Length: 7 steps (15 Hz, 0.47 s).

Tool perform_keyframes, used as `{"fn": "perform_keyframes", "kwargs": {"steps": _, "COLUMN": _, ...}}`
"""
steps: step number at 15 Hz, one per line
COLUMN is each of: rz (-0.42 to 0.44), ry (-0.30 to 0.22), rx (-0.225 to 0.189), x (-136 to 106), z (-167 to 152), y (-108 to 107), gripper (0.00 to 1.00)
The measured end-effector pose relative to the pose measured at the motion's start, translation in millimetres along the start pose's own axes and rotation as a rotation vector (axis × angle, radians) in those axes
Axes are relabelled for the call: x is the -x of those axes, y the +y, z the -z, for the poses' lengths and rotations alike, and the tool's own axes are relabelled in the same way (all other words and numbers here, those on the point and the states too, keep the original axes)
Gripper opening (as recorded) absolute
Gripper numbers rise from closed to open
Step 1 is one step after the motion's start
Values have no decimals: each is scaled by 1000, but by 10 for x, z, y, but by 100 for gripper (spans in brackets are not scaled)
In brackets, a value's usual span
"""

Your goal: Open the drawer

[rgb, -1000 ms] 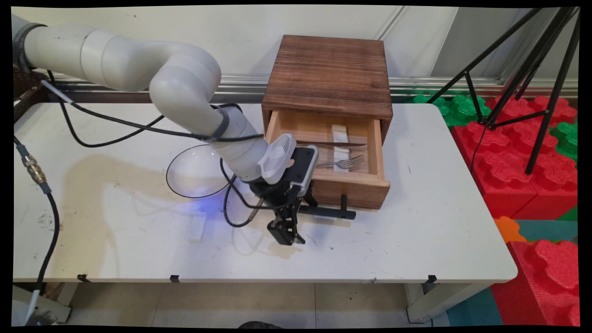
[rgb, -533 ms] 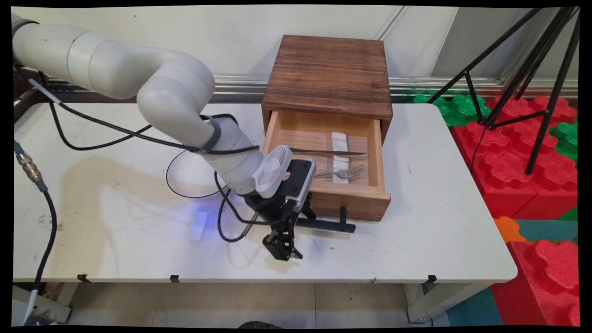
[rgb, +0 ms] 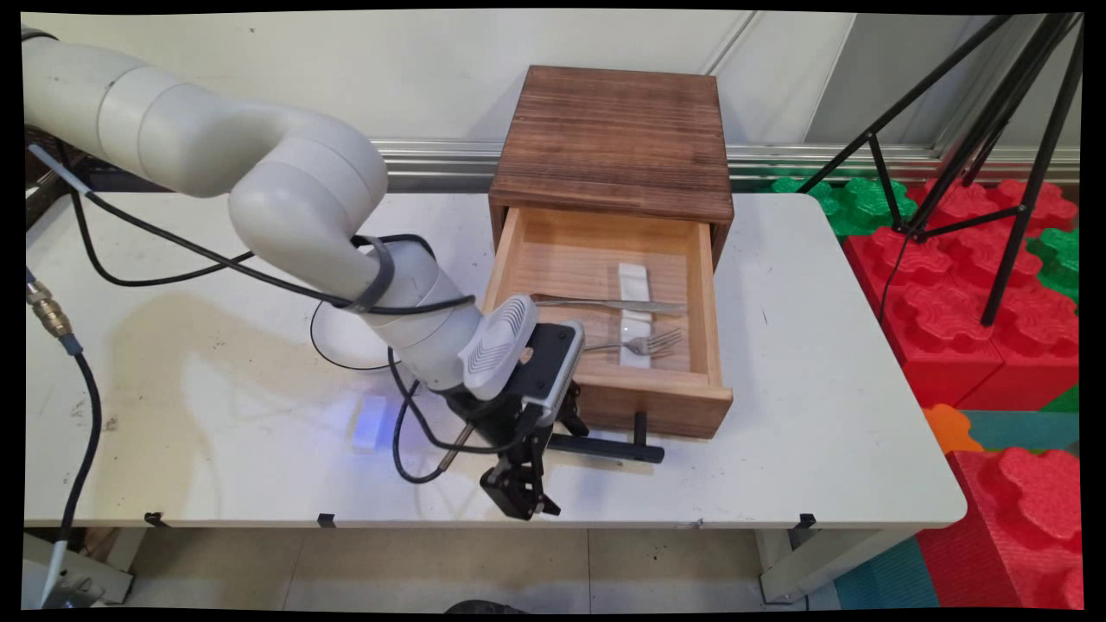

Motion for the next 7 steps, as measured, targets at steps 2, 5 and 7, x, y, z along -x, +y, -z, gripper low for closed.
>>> {"fn": "perform_keyframes", "kwargs": {"steps": 2, "rz": -2, "ry": 3, "rx": 6, "x": -7, "z": 5, "y": 58, "gripper": 100}}
{"fn": "perform_keyframes", "kwargs": {"steps": 5, "rz": -7, "ry": 10, "rx": 16, "x": -21, "z": 13, "y": 153, "gripper": 100}}
{"fn": "perform_keyframes", "kwargs": {"steps": 7, "rz": -9, "ry": 13, "rx": 21, "x": -28, "z": 17, "y": 201, "gripper": 100}}
